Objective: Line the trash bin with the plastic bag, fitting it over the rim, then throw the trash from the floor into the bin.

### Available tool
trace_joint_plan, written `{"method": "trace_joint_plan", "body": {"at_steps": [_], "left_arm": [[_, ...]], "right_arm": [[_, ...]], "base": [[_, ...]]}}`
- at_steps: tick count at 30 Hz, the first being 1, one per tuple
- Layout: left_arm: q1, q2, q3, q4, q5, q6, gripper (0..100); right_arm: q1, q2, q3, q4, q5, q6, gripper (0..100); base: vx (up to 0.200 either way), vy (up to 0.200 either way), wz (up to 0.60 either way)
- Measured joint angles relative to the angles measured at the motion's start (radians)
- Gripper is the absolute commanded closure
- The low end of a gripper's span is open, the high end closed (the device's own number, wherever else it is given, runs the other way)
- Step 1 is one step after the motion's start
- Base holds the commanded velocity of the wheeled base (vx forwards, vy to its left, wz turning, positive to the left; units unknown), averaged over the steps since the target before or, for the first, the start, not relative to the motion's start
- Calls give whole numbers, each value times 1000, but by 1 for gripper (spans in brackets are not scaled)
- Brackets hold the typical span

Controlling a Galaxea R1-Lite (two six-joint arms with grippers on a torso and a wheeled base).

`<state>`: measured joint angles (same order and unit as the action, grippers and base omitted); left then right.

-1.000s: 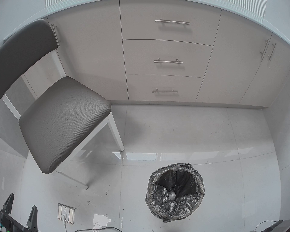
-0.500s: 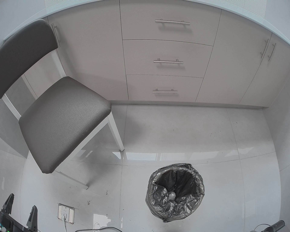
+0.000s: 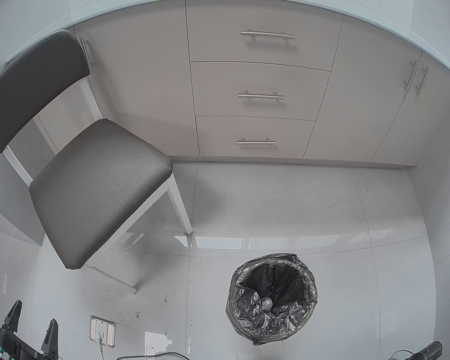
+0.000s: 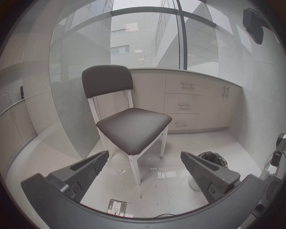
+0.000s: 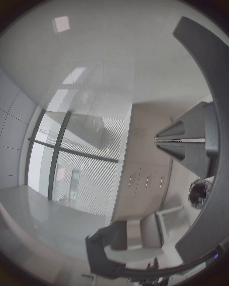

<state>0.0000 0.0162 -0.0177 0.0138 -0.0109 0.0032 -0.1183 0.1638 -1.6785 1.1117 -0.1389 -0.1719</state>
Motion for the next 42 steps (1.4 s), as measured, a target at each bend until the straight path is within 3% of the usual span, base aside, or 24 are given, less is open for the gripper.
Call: {"method": "trace_joint_plan", "body": {"at_steps": [3,7,17,30,34,42], "left_arm": [[0,0,0,0,0,0,0],[0,0,0,0,0,0,0],[0,0,0,0,0,0,0],[0,0,0,0,0,0,0],[0,0,0,0,0,0,0],[0,0,0,0,0,0,0]], "right_arm": [[13,-30,59,-20,93,74,100],[41,-57,140,-44,127,105,100],[141,-96,339,-100,135,55,100],[125,-146,516,62,96,50,100],[122,-150,630,-63,46,75,100],[121,-151,975,-553,-21,94,100]], "base": [[0,0,0],[0,0,0],[0,0,0],[0,0,0],[0,0,0],[0,0,0]]}}
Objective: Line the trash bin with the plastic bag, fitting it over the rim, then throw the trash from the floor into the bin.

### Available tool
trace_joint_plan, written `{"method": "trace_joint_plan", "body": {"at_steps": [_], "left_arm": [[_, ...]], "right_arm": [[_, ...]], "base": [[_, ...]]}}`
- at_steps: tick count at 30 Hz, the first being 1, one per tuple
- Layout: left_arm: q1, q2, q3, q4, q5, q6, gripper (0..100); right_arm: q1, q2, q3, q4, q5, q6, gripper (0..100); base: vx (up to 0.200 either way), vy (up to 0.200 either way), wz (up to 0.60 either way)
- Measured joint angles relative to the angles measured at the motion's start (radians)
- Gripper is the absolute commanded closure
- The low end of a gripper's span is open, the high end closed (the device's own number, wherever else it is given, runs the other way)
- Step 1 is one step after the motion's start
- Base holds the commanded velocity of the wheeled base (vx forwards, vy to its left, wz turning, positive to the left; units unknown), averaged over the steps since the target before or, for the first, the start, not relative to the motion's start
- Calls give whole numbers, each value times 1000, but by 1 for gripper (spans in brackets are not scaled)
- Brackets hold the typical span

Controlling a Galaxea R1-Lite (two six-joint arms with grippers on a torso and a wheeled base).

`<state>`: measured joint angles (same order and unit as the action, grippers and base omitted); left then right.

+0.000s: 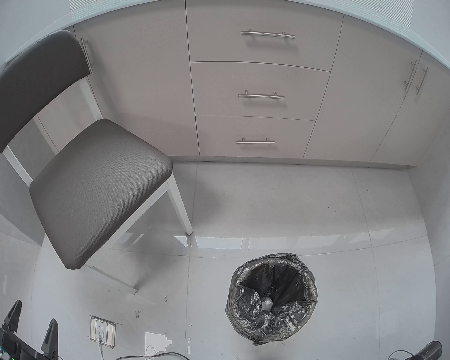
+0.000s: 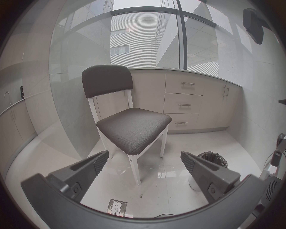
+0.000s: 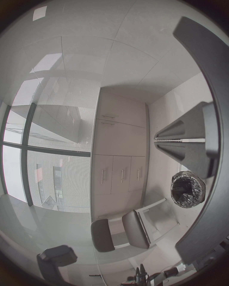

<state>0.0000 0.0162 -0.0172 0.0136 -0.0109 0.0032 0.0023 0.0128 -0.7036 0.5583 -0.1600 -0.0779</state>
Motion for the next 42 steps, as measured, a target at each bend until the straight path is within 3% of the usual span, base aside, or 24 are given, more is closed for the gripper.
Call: {"method": "trace_joint_plan", "body": {"at_steps": [11,17,24,30,36,42], "left_arm": [[0,0,0,0,0,0,0],[0,0,0,0,0,0,0],[0,0,0,0,0,0,0],[0,0,0,0,0,0,0],[0,0,0,0,0,0,0],[0,0,0,0,0,0,0]], "right_arm": [[-1,1,544,-536,-80,18,100],[-1,1,667,-597,-103,131,100],[-1,1,685,-606,-104,141,100],[-2,2,686,-607,-20,136,100],[-2,2,686,-566,146,77,100],[-2,2,686,-538,158,77,100]], "base": [[0,0,0],[0,0,0],[0,0,0],[0,0,0],[0,0,0],[0,0,0]]}}
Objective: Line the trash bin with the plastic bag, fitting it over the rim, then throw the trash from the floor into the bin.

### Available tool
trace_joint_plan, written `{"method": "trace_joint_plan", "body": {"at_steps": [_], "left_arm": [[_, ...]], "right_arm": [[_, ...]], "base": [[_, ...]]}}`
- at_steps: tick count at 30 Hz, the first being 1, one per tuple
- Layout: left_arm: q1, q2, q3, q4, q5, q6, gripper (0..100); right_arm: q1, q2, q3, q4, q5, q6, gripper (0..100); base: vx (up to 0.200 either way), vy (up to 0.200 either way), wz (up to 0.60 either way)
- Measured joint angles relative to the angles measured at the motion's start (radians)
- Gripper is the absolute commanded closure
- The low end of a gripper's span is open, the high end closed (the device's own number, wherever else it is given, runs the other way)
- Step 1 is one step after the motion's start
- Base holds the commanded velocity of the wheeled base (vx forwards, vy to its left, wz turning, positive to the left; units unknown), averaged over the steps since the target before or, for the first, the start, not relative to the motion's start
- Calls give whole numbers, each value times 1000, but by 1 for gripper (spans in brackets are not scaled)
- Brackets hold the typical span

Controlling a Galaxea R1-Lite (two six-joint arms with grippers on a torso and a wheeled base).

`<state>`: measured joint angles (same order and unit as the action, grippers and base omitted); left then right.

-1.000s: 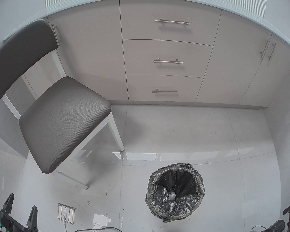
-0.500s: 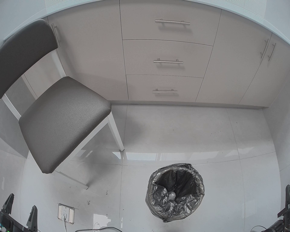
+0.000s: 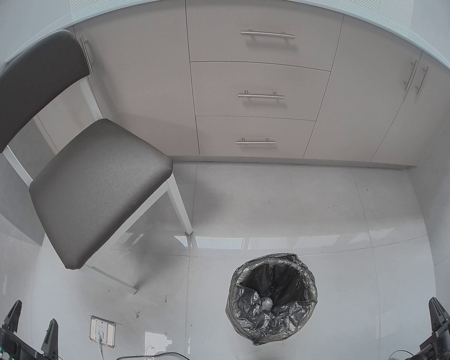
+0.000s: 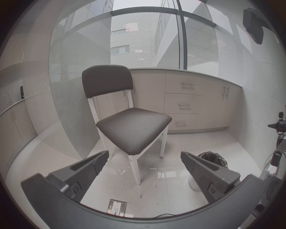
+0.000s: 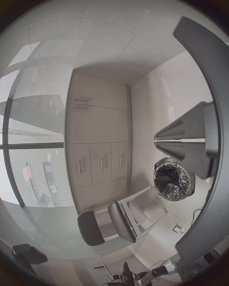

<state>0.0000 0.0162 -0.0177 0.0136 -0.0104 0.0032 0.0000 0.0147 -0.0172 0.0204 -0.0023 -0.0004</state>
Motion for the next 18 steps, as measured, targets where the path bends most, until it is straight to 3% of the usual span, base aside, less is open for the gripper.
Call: {"method": "trace_joint_plan", "body": {"at_steps": [18], "left_arm": [[0,0,0,-14,0,-1,0]], "right_arm": [[-4,55,0,1,-1,2,100]], "base": [[0,0,0]]}}
